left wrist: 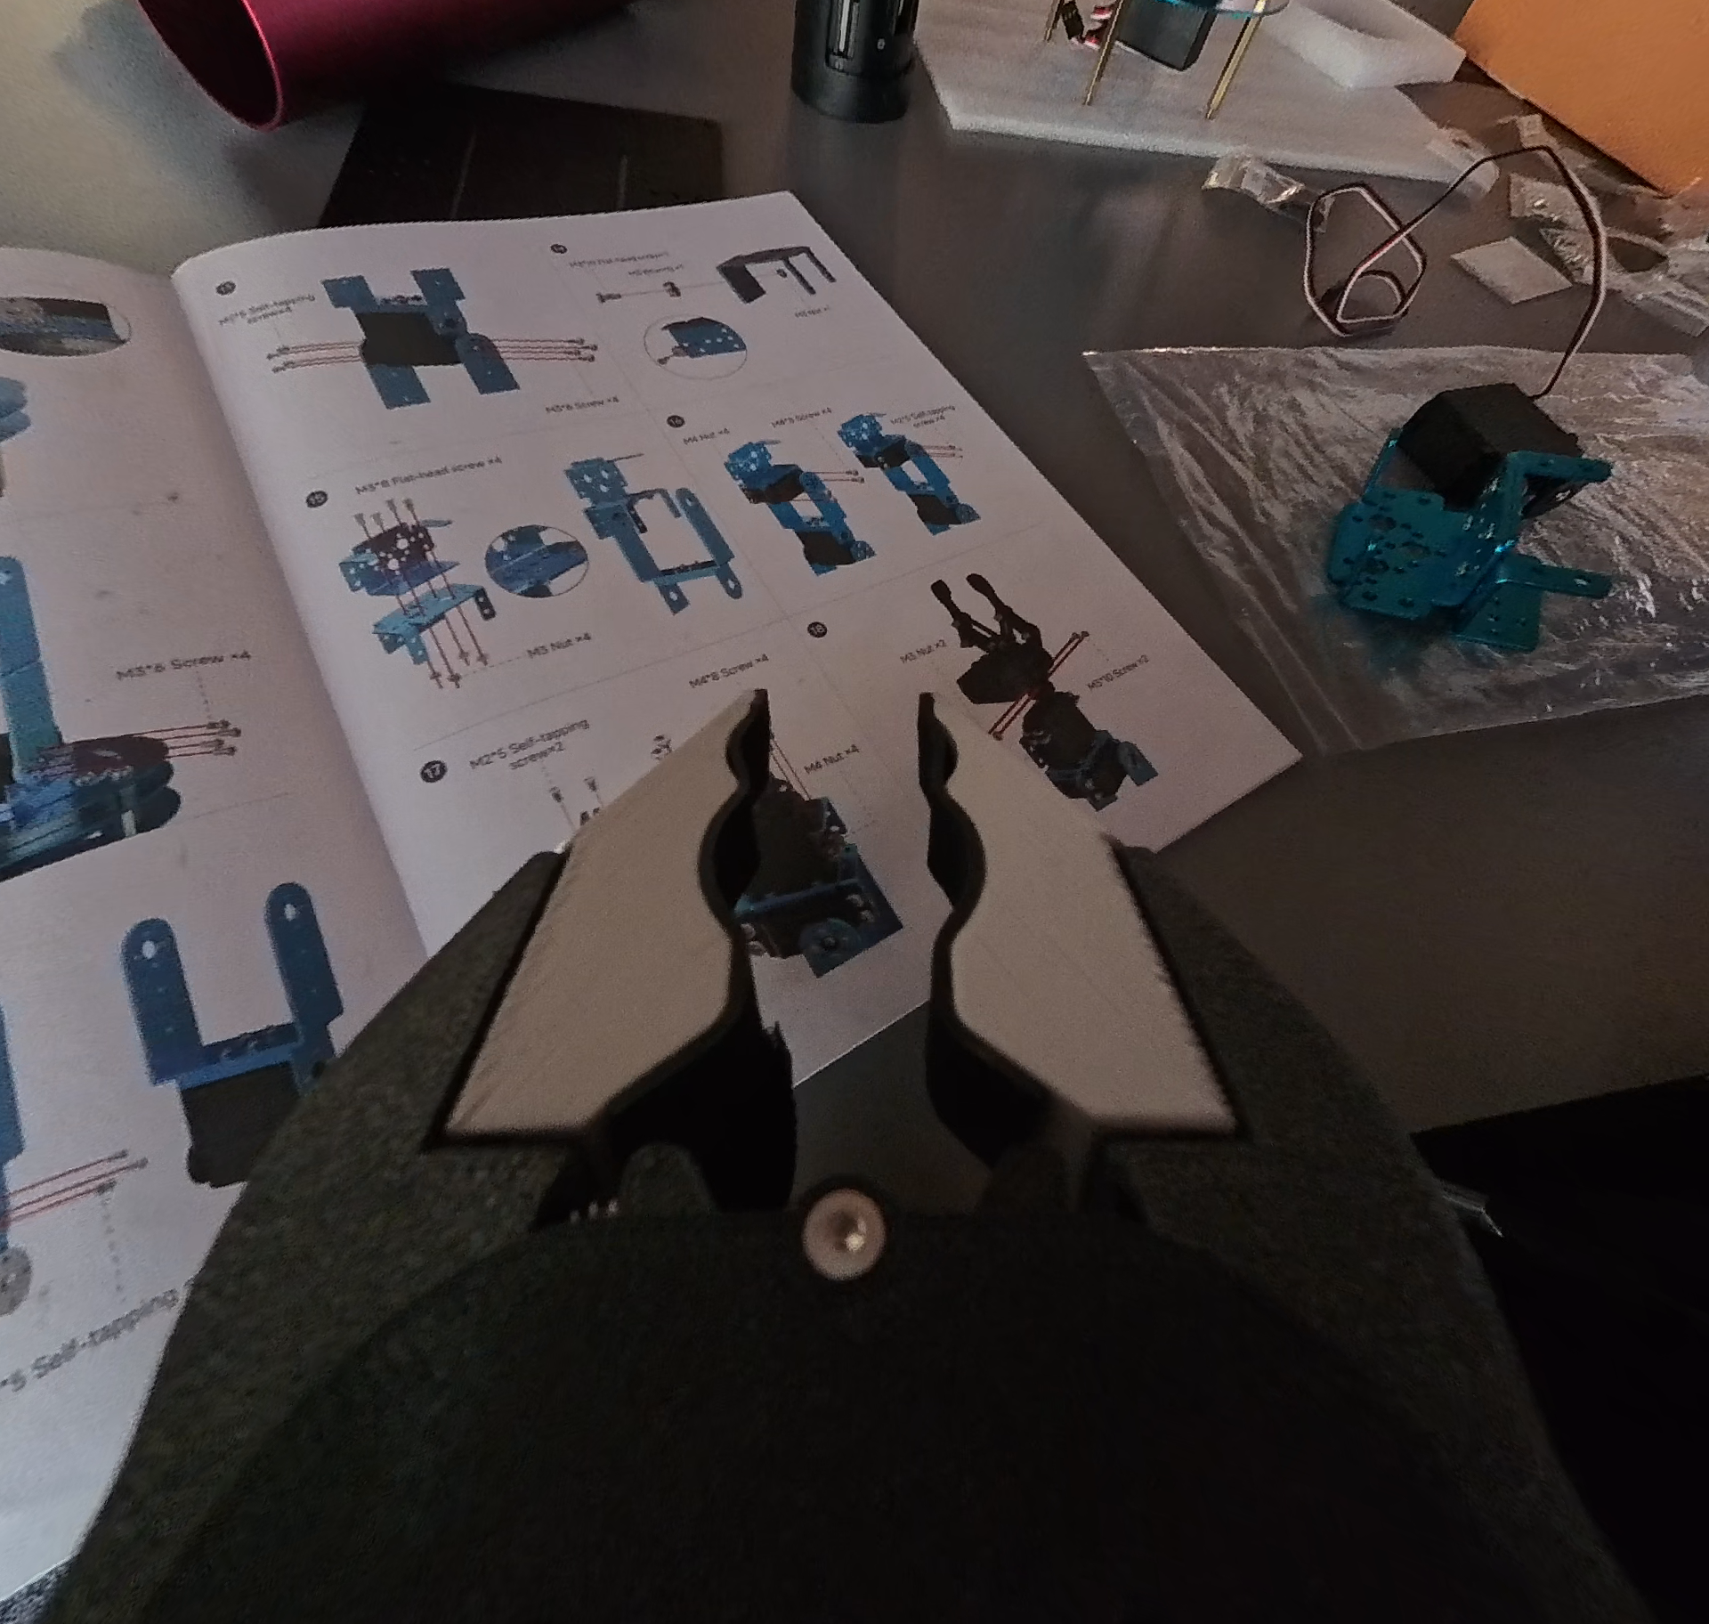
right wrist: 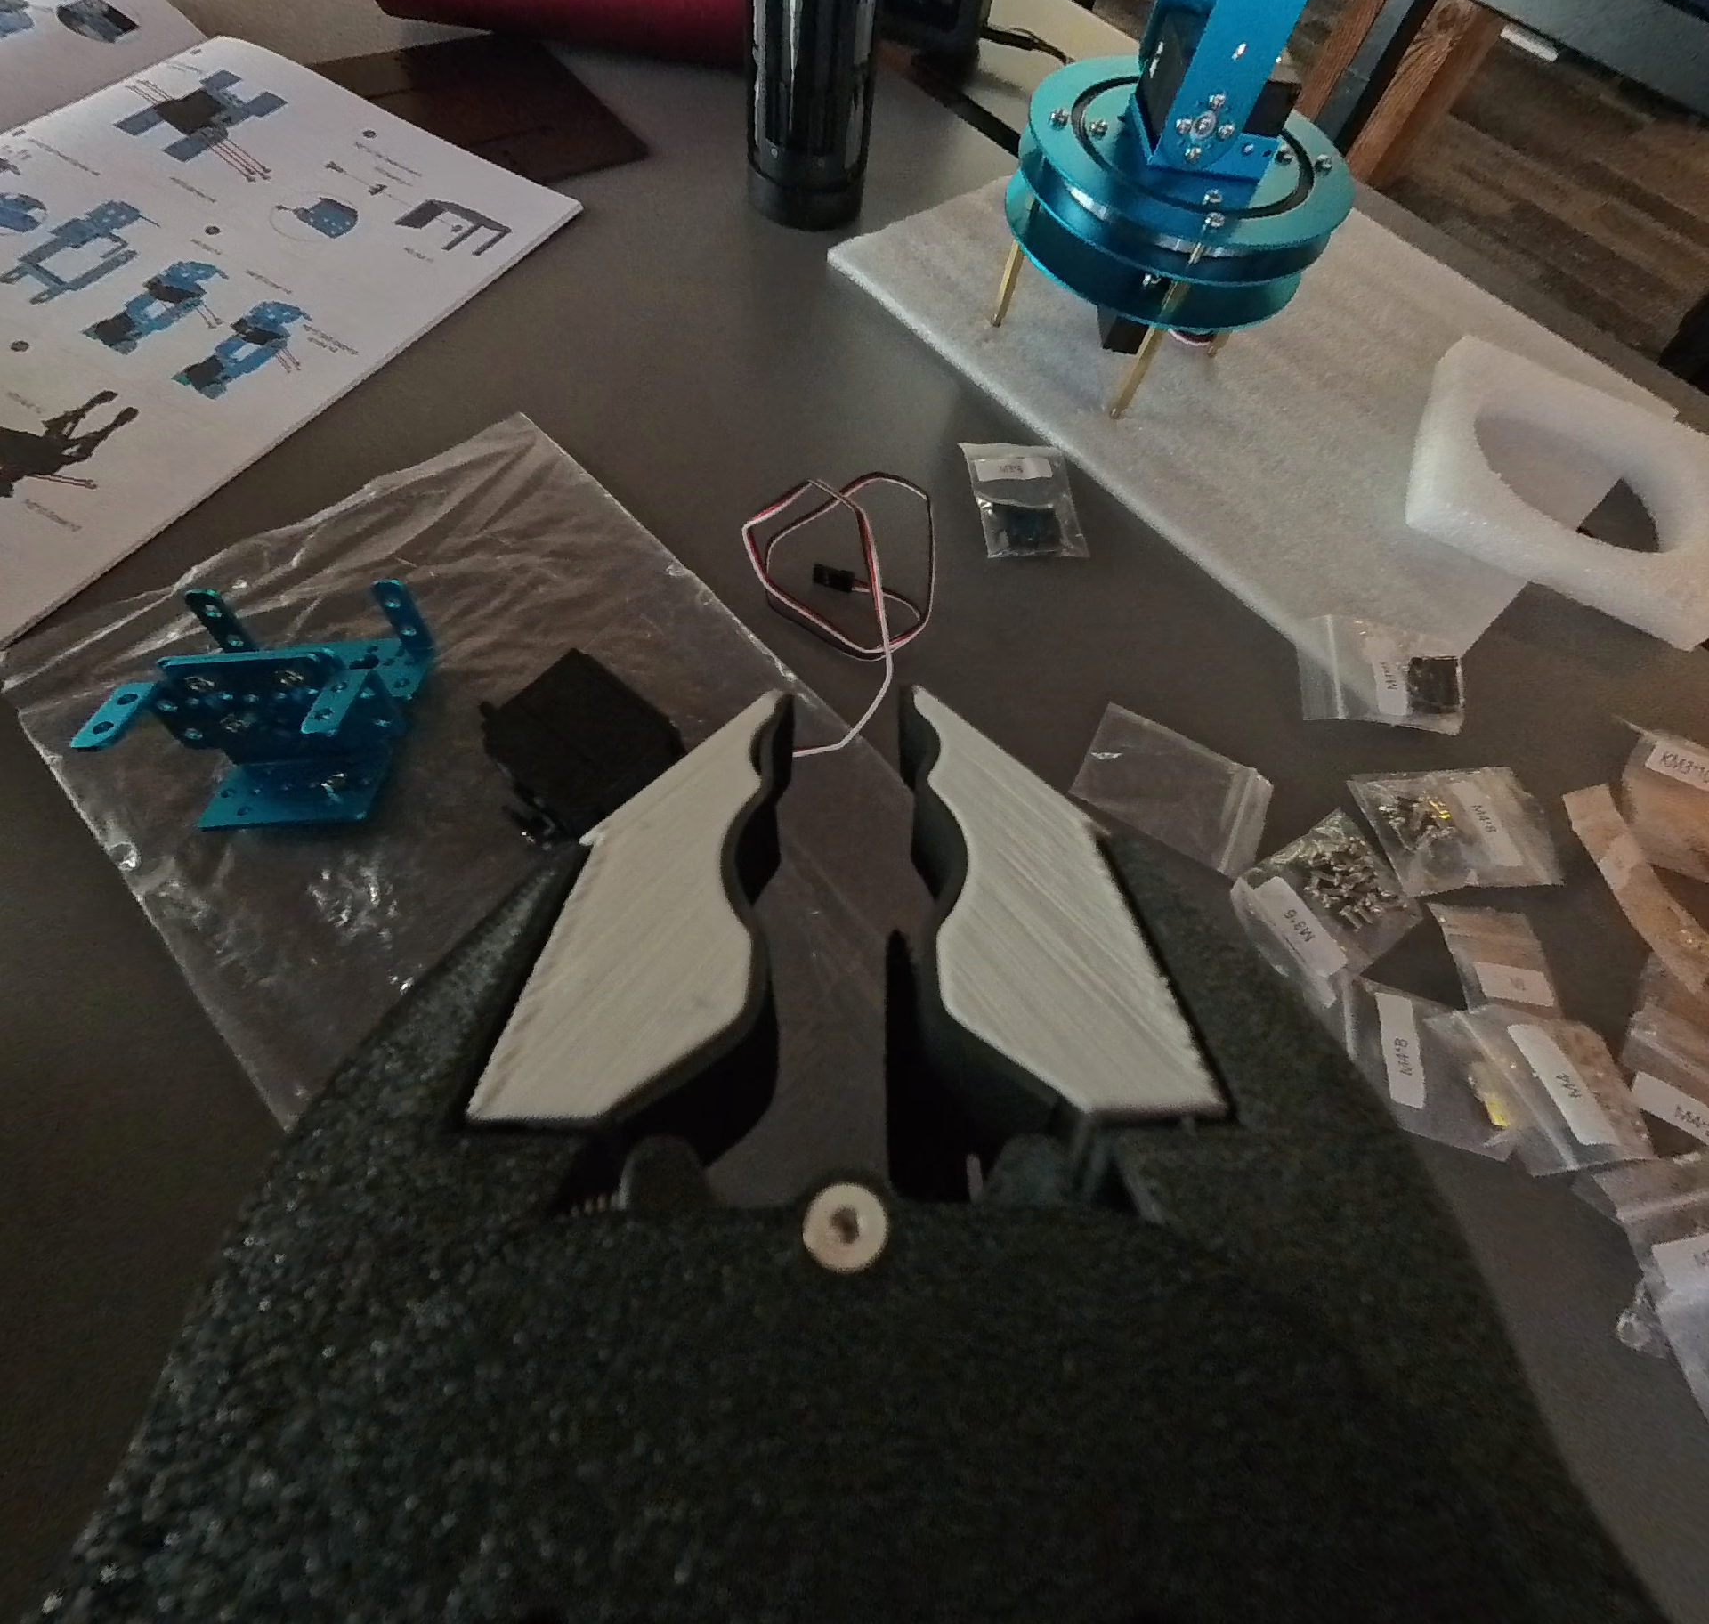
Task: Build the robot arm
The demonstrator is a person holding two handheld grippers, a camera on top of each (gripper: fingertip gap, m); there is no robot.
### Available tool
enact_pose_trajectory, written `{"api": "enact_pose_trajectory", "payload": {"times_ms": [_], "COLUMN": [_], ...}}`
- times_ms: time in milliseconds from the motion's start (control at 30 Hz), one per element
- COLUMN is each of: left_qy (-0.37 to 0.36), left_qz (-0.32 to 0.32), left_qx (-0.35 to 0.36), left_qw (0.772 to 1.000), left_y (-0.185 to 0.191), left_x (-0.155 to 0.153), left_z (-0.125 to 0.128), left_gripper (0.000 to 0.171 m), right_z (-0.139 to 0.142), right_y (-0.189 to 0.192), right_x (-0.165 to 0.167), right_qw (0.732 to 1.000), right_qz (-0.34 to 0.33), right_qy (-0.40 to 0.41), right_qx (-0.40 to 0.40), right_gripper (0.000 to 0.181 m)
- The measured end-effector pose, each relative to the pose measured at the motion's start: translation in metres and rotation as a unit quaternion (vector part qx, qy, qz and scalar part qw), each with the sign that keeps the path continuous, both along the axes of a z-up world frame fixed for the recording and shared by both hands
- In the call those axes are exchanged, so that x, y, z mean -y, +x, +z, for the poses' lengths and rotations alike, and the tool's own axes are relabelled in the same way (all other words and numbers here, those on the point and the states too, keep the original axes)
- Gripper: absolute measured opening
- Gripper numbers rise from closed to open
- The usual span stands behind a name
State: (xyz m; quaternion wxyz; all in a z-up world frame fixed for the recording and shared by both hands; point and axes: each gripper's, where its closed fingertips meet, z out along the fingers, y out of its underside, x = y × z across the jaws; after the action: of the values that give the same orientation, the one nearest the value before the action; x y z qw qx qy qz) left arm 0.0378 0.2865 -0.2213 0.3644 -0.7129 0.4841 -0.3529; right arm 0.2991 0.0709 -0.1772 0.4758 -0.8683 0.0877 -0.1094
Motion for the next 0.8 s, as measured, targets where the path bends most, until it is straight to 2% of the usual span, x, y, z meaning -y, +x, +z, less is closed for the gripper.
{"api": "enact_pose_trajectory", "payload": {"times_ms": [533, 600, 667, 800], "left_qy": [-0.005, -0.009, -0.015, -0.018], "left_qz": [-0.004, -0.006, -0.009, -0.013], "left_qx": [0.006, 0.012, 0.017, 0.027], "left_qw": [1.0, 1.0, 1.0, 0.999], "left_y": [0.001, 0.003, 0.005, 0.009], "left_x": [0.002, 0.003, 0.004, 0.006], "left_z": [0.002, 0.003, 0.004, 0.01], "left_gripper": [0.031, 0.031, 0.031, 0.031], "right_z": [0.0, 0.002, -0.001, -0.023], "right_y": [-0.006, -0.015, -0.035, -0.068], "right_x": [-0.002, -0.005, -0.008, -0.013], "right_qw": [1.0, 0.999, 0.996, 0.99], "right_qz": [0.009, 0.025, 0.052, 0.092], "right_qy": [0.0, 0.006, -0.009, -0.076], "right_qx": [-0.007, -0.027, -0.074, -0.069], "right_gripper": [0.023, 0.026, 0.047, 0.047]}}
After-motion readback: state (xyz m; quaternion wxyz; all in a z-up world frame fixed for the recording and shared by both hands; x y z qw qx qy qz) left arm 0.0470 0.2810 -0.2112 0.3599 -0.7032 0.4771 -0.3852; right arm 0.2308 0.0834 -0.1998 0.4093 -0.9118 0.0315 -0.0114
